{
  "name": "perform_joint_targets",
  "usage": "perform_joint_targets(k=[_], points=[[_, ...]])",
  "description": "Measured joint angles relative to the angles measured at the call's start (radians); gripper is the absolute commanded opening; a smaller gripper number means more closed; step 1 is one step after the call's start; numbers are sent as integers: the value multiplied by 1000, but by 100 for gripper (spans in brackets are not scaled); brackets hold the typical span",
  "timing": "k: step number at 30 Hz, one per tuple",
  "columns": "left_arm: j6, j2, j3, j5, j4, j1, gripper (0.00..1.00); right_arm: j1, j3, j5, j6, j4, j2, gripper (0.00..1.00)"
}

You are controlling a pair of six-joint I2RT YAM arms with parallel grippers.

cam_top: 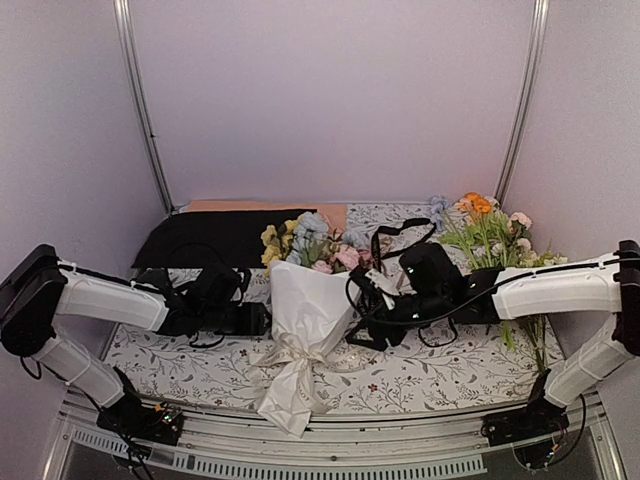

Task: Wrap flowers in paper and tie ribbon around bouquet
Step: Adjust the tied bouquet at the center of the board, then reset both arms

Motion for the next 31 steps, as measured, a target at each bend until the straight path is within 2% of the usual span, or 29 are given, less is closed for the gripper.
perform_joint_targets(k=[3,7,9,12,16,23,31], points=[[-9,-42,0,-28,-40,-10,78,-149,0,0,-9,-30,-105,86],[31,-134,10,-66,-109,32,91,-434,23,-16,-14,-52,-167,99],[69,-171,39,-67,-141,106,98,-575,54,-32,-14,-61,-159,99],[137,-197,112,-87,-169,233,99,-798,121,-84,17,-62,-115,99],[237,-214,186,-115,-141,372,99,-986,117,-76,81,18,-100,99],[368,-228,112,-154,0,509,99,-995,16,32,55,148,-169,99],[480,-228,-65,-191,225,536,99,-994,-129,111,15,294,-187,99]])
